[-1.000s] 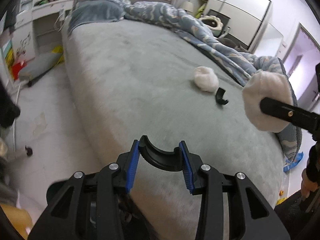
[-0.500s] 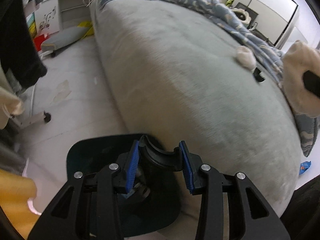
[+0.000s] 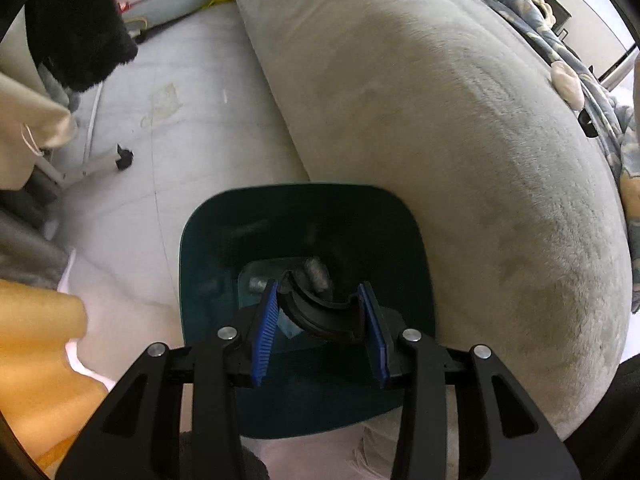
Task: Collect trash
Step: 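Open the left gripper over the teal bin to drop the black clip, then lower the white tissue ball into the bin and open the right gripper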
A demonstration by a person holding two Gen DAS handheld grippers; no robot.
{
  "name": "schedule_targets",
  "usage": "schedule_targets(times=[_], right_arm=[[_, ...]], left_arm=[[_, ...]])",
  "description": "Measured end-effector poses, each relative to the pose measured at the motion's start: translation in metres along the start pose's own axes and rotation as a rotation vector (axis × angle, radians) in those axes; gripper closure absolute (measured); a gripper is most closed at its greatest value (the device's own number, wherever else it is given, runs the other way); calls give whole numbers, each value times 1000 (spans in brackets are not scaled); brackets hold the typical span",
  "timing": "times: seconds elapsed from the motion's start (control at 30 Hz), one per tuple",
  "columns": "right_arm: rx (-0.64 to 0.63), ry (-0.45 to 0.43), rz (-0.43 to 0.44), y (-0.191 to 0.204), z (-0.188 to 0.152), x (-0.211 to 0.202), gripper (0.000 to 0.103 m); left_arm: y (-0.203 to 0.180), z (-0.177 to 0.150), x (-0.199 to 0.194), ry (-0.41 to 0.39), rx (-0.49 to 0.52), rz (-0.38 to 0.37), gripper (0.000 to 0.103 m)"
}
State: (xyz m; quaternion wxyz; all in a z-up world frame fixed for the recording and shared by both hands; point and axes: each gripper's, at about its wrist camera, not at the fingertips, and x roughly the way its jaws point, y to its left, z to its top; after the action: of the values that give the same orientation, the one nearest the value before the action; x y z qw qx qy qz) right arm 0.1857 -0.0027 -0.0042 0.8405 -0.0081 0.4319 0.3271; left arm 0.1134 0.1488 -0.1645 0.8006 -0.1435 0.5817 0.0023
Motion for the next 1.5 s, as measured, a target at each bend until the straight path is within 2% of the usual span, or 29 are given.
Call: schedule_targets(times=[0.2, 0.33, 0.47, 0.87, 1.1, 1.37, 1.5], right_arm=[[-44, 60, -3, 15, -4, 23, 76], [-47, 98, -4, 18, -8, 40, 76], [-53, 142, -10, 20, -14, 58, 76], [-84, 271, -12, 35, -37, 106, 76], [-101, 346, -17, 38, -51, 130, 76], [-124, 404, -27, 38, -65, 145, 74], [-128, 430, -28, 35, -73, 150, 74]], left_arm=[[11, -5, 1, 37, -7, -4, 52], [18, -11, -1, 39, -5, 5, 34], [24, -14, -7, 33, -8, -4, 30], [52, -15, -22, -29, -11, -2, 30], [52, -15, -31, -60, 2, 4, 30], [52, -8, -58, -184, 4, 2, 43], [42, -4, -73, -255, 43, 16, 44]])
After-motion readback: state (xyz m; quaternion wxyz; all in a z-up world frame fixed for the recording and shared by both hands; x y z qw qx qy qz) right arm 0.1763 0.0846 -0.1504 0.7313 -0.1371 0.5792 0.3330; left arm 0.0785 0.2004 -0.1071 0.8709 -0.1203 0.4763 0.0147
